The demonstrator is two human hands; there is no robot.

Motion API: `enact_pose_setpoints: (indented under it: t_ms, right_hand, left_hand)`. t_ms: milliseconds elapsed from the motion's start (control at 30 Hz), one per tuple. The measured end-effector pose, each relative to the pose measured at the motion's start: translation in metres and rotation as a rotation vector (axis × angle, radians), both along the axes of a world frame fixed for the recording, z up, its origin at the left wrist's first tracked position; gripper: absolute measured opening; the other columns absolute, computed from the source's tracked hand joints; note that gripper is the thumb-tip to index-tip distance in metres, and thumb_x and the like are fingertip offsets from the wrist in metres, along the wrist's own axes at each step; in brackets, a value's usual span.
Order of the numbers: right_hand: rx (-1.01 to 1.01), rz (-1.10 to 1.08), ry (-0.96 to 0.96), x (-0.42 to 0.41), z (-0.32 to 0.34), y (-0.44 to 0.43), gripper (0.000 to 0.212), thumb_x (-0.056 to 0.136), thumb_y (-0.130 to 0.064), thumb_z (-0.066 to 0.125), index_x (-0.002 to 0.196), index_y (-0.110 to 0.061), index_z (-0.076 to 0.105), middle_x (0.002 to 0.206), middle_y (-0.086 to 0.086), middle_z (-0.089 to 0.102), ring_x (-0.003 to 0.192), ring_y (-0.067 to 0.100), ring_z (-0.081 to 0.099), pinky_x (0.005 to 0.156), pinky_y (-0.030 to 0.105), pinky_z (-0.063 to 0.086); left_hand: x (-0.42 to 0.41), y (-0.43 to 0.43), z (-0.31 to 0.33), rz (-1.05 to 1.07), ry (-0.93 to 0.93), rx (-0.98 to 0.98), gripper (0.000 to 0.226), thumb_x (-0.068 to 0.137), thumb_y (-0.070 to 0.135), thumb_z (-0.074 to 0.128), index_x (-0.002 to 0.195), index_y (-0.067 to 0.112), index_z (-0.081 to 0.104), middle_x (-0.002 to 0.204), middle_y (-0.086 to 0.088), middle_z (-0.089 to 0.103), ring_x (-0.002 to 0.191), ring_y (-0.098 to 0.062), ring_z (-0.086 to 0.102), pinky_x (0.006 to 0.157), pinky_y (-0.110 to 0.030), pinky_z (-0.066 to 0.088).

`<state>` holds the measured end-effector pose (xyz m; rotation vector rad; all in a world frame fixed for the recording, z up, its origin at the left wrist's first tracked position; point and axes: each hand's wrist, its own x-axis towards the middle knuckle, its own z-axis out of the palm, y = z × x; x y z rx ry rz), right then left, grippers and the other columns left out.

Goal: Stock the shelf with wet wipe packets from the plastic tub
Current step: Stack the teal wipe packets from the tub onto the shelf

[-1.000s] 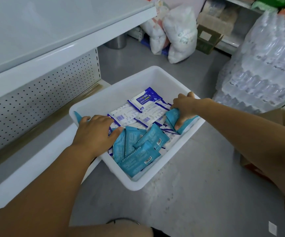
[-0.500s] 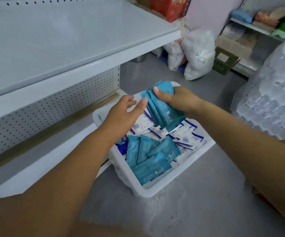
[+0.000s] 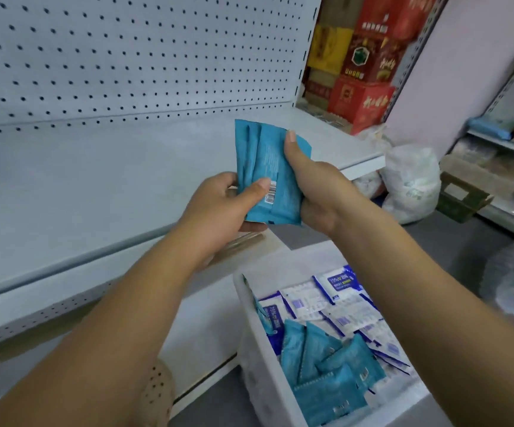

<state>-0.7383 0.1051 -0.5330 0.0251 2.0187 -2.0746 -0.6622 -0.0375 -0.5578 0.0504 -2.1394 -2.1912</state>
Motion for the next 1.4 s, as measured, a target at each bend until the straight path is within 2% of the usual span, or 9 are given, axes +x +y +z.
enact_pose_setpoints:
  t_ms: [267, 467, 600, 800, 933, 1100, 1200, 1267, 1400]
  right_hand:
    - [-0.035, 0.13, 0.29, 0.024, 0.029, -0.104, 0.049, 0.094, -0.051, 0.063, 0.122, -0.011, 0.063, 0.113, 0.003, 0.074, 0.102, 0.016, 0.072, 0.096, 0.04, 0.057]
    - [-0.052, 0.348, 0.298, 0.048, 0.04, -0.206, 0.041, 0.093, -0.05, 0.065, 0.107, -0.013, 0.075, 0.103, 0.0, 0.078, 0.101, 0.017, 0.073, 0.1, 0.039, 0.054]
    - [-0.114, 0.374, 0.301, 0.062, 0.042, -0.269, 0.039, 0.093, -0.044, 0.067, 0.105, -0.007, 0.073, 0.102, 0.007, 0.077, 0.099, 0.024, 0.073, 0.091, 0.038, 0.059]
    - [-0.306, 0.321, 0.203, 0.076, 0.042, -0.318, 0.03, 0.093, -0.033, 0.07, 0.109, -0.008, 0.065, 0.095, 0.003, 0.077, 0.083, 0.014, 0.076, 0.07, 0.03, 0.062]
    - [-0.226, 0.218, 0.409, 0.084, 0.033, -0.33, 0.016, 0.091, -0.031, 0.074, 0.097, -0.017, 0.067, 0.079, -0.005, 0.076, 0.071, 0.008, 0.073, 0.062, 0.024, 0.058]
    - [-0.092, 0.427, 0.602, 0.105, 0.028, -0.342, 0.021, 0.101, -0.032, 0.058, 0.098, -0.018, 0.072, 0.083, -0.011, 0.075, 0.072, -0.001, 0.068, 0.068, 0.015, 0.051]
    - [-0.12, 0.587, 0.558, 0.116, 0.032, -0.339, 0.035, 0.105, -0.042, 0.044, 0.108, -0.024, 0.074, 0.104, -0.011, 0.076, 0.098, -0.002, 0.069, 0.091, 0.021, 0.052]
    - [-0.125, 0.652, 0.542, 0.12, 0.034, -0.335, 0.037, 0.104, -0.048, 0.041, 0.114, -0.028, 0.071, 0.115, -0.013, 0.073, 0.108, -0.006, 0.065, 0.094, 0.013, 0.048]
    - [-0.151, 0.667, 0.544, 0.122, 0.036, -0.327, 0.02, 0.104, -0.037, 0.049, 0.11, -0.03, 0.067, 0.11, -0.013, 0.075, 0.107, -0.001, 0.067, 0.094, 0.02, 0.048]
  left_hand:
    - [0.019, -0.1, 0.049, 0.253, 0.141, 0.001, 0.031, 0.098, 0.034, 0.064, 0.121, 0.012, 0.062, 0.109, -0.004, 0.074, 0.091, -0.017, 0.076, 0.076, -0.033, 0.063]
    - [0.06, -0.187, 0.057, 0.432, 0.138, 0.065, 0.038, 0.094, 0.046, 0.067, 0.122, 0.02, 0.06, 0.109, 0.001, 0.075, 0.095, -0.017, 0.074, 0.07, -0.03, 0.057]
    - [0.089, -0.233, 0.055, 0.565, 0.174, 0.092, 0.038, 0.093, 0.048, 0.066, 0.124, 0.027, 0.062, 0.111, 0.007, 0.076, 0.099, -0.014, 0.073, 0.069, -0.028, 0.056]
    - [0.126, -0.276, 0.039, 0.724, 0.196, 0.195, 0.031, 0.098, 0.037, 0.063, 0.127, 0.027, 0.061, 0.115, 0.005, 0.074, 0.102, -0.014, 0.073, 0.082, -0.039, 0.061]
    - [0.138, -0.287, 0.034, 0.743, 0.222, 0.232, 0.03, 0.098, 0.033, 0.062, 0.127, 0.025, 0.062, 0.118, 0.004, 0.074, 0.105, -0.016, 0.073, 0.086, -0.042, 0.061]
    - [0.138, -0.287, 0.031, 0.78, 0.263, 0.257, 0.036, 0.096, 0.038, 0.061, 0.128, 0.02, 0.061, 0.117, 0.0, 0.074, 0.105, -0.019, 0.073, 0.085, -0.042, 0.06]
    - [0.14, -0.287, 0.032, 0.79, 0.292, 0.248, 0.06, 0.083, 0.054, 0.065, 0.13, 0.019, 0.059, 0.121, -0.002, 0.073, 0.108, -0.02, 0.072, 0.089, -0.043, 0.059]
    - [0.141, -0.286, 0.034, 0.791, 0.29, 0.241, 0.075, 0.071, 0.061, 0.07, 0.132, 0.019, 0.058, 0.122, -0.002, 0.072, 0.109, -0.019, 0.072, 0.089, -0.042, 0.06]
    - [0.143, -0.285, 0.033, 0.8, 0.278, 0.262, 0.06, 0.078, 0.04, 0.08, 0.13, 0.017, 0.06, 0.122, -0.001, 0.073, 0.11, -0.02, 0.071, 0.09, -0.046, 0.059]
